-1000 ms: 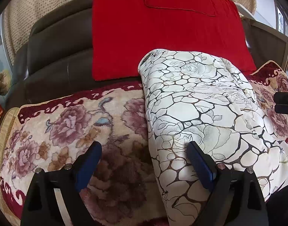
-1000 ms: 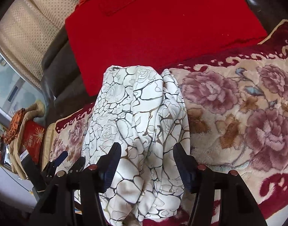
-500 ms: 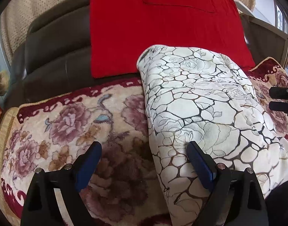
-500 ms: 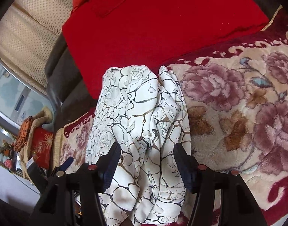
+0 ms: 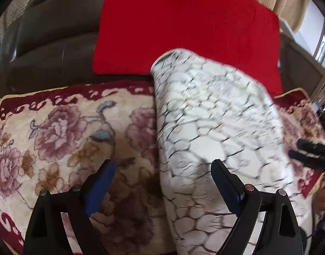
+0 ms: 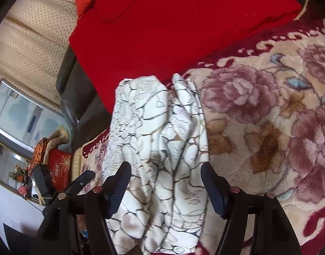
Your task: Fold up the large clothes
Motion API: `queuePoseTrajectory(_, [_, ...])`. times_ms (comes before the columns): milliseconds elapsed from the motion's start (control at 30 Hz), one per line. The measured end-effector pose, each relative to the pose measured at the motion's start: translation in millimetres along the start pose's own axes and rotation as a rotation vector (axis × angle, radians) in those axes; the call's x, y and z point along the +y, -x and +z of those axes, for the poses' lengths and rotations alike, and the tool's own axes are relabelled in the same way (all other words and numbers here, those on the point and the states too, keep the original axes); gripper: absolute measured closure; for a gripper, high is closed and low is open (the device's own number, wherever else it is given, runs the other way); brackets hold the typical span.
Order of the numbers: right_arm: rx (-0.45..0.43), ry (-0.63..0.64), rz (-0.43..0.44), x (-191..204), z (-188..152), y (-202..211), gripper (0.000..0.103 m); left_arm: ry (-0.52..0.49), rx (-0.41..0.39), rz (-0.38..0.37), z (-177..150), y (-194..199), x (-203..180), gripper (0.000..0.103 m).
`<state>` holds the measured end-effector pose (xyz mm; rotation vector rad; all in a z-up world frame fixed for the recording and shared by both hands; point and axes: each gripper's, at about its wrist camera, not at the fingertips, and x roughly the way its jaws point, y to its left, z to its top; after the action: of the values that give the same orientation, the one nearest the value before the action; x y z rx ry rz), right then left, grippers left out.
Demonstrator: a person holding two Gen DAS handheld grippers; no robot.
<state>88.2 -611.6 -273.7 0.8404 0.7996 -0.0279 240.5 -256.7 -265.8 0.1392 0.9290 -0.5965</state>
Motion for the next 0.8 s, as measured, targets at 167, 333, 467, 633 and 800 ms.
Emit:
queuePoseTrajectory(167, [0.01, -0.03, -0.006, -16.5, 6.0, -11.1, 0.031, -0.047, -0.003, 0.033, -1.6, -4.4, -6.0, 0.011])
queuePoseTrajectory(333, [0.016, -0.064, 0.051, -28.1, 14.1, -26.4, 0.03, -0.086, -0.02, 0.045, 3.5, -2.7, -12.1, 0.011])
queuePoseTrajectory(467, [0.024, -0.063, 0.105, -33.8, 19.9, -37.8, 0.028, -0.099, -0.016, 0.029, 8.2, -5.0, -15.5, 0.011])
queuePoseTrajectory(633, [0.044, -0.075, 0.182, -37.6, 24.1, -46.4, 0.025, -0.095, -0.001, -0.003, 13.6, -11.0, -15.2, 0.011])
queuePoseTrajectory(800, [0.09, -0.026, 0.195, -23.7, 21.2, -64.3, 0.023, -0.045, 0.064, -0.169, 18.7, -21.7, -4.3, 0.011])
